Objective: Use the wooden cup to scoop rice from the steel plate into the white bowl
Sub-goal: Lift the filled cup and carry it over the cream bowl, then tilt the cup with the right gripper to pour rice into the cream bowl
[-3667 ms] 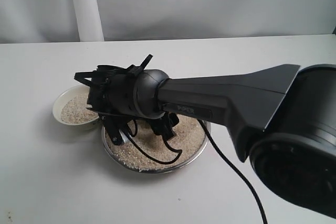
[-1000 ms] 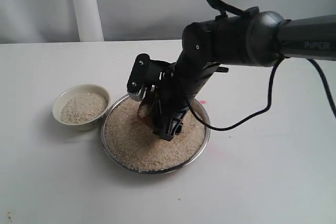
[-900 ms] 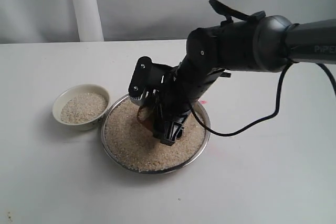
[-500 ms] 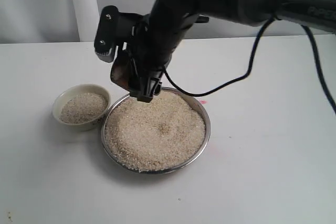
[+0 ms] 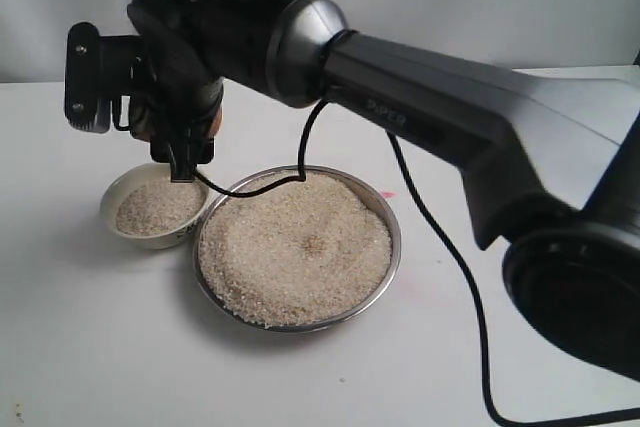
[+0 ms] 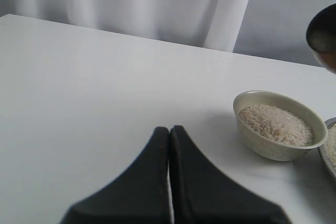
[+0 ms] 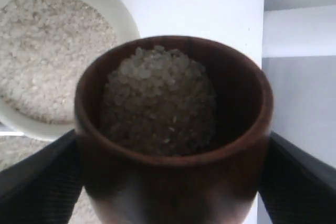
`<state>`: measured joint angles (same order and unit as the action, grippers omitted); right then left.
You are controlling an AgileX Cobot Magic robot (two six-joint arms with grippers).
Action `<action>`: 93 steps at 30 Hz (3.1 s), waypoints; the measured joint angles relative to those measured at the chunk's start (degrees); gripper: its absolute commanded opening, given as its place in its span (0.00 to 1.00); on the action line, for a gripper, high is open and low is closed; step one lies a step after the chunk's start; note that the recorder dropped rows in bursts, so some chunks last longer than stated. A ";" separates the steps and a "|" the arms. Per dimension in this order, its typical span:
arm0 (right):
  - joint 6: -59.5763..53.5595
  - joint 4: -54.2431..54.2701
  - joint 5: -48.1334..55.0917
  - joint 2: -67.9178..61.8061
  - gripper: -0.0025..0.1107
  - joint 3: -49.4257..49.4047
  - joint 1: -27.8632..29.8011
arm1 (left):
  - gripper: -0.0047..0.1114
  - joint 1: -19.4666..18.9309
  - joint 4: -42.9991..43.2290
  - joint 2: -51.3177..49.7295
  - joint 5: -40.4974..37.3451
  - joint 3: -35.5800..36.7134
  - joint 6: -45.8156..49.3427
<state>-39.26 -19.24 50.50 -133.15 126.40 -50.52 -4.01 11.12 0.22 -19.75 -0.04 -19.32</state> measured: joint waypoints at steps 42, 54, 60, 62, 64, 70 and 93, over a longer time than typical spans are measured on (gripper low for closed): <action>0.49 -31.97 -5.89 -9.00 0.02 1.64 -4.48 | 0.04 0.00 0.00 0.00 0.00 0.00 0.00; 1.70 -33.90 -3.04 -9.00 0.02 1.64 -5.22 | 0.04 0.00 0.00 0.00 0.00 0.00 0.00; 1.82 -34.00 -3.18 -9.00 0.02 1.64 -6.00 | 0.04 0.00 0.00 0.00 0.00 0.00 0.00; 1.59 -34.05 -3.31 -9.00 0.02 1.64 -6.10 | 0.04 0.00 0.00 0.00 0.00 0.00 0.00; 1.35 -34.20 -3.31 -9.00 0.02 1.64 -6.10 | 0.04 0.00 0.00 0.00 0.00 0.00 0.00; -2.07 -34.55 -3.31 -9.00 0.02 1.64 -6.10 | 0.04 0.00 0.00 0.00 0.00 0.00 0.00; -23.38 -36.33 -3.42 -9.00 0.02 1.64 -7.13 | 0.04 0.00 0.00 0.00 0.00 0.00 0.00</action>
<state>-62.64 -55.57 47.08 -142.15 128.04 -57.65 -4.01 11.12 0.22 -19.75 -0.04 -19.32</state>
